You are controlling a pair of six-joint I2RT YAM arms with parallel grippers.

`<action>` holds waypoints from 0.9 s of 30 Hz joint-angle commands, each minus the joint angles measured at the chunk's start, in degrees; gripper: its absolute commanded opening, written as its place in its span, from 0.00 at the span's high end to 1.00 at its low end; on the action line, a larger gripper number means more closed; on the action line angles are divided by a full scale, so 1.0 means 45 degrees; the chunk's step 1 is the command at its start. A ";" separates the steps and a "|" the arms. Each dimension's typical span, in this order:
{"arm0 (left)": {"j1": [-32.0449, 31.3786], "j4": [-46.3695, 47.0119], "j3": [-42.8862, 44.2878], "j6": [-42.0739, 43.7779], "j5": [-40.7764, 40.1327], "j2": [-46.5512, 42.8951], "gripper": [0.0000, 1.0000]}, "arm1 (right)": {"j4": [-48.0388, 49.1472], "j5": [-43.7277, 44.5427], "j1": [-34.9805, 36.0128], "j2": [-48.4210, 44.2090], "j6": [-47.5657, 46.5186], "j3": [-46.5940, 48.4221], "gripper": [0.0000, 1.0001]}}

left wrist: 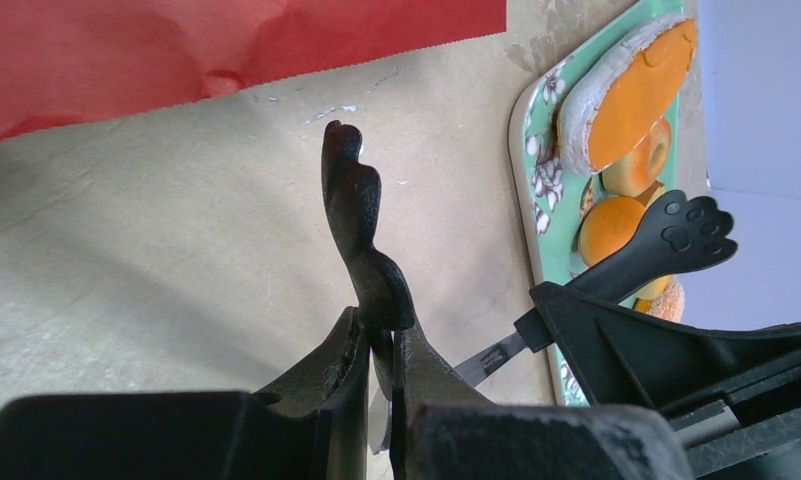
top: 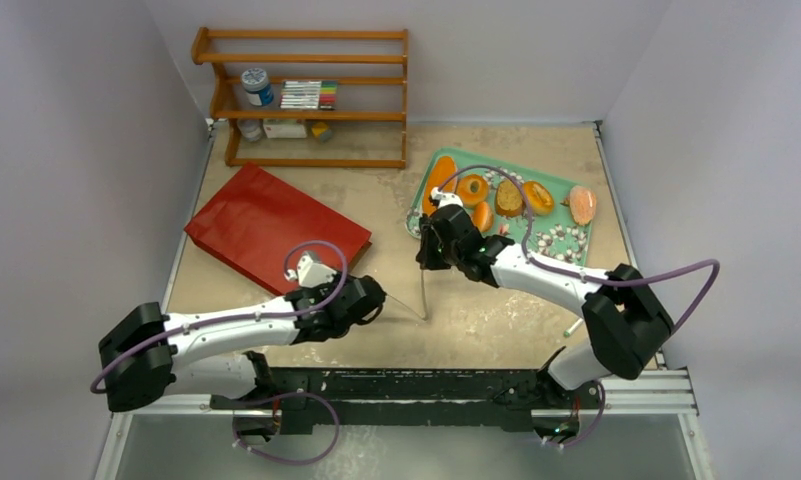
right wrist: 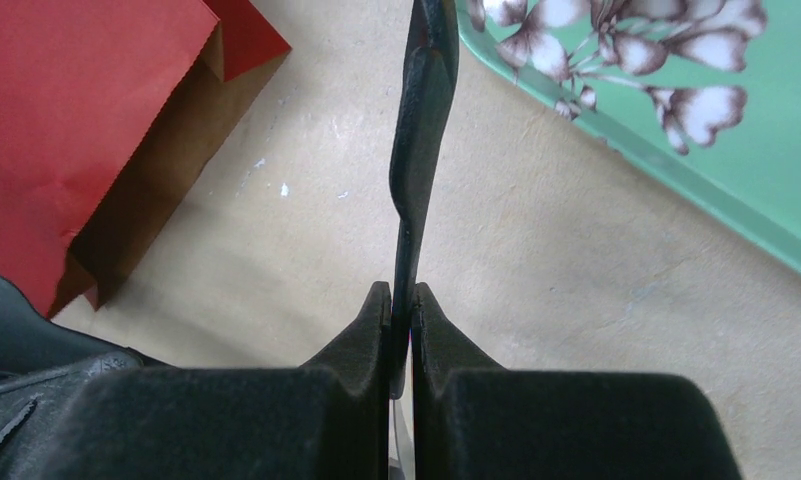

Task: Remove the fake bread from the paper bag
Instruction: Adjust the clamp at the center of the board.

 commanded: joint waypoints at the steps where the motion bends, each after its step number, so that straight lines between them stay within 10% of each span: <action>1: -0.0155 -0.1580 0.0789 0.1380 -0.1003 0.1250 1.00 | -0.1499 0.2390 -0.0946 0.0249 -0.2530 0.0534 1.00; 12: -0.0296 0.0381 0.1735 0.1313 -0.0443 0.4379 0.95 | -0.0442 0.1331 0.0508 0.1360 -0.3147 0.0242 1.00; 20: -0.0252 -0.0156 0.2730 0.1900 -0.1306 0.4618 0.66 | -0.0099 0.0964 0.1004 0.2403 -0.3140 0.0473 1.00; 27: -0.0252 -0.1271 0.3287 0.1904 -0.2532 0.3444 0.60 | 0.0038 0.0979 0.1106 0.2527 -0.3116 0.0307 1.00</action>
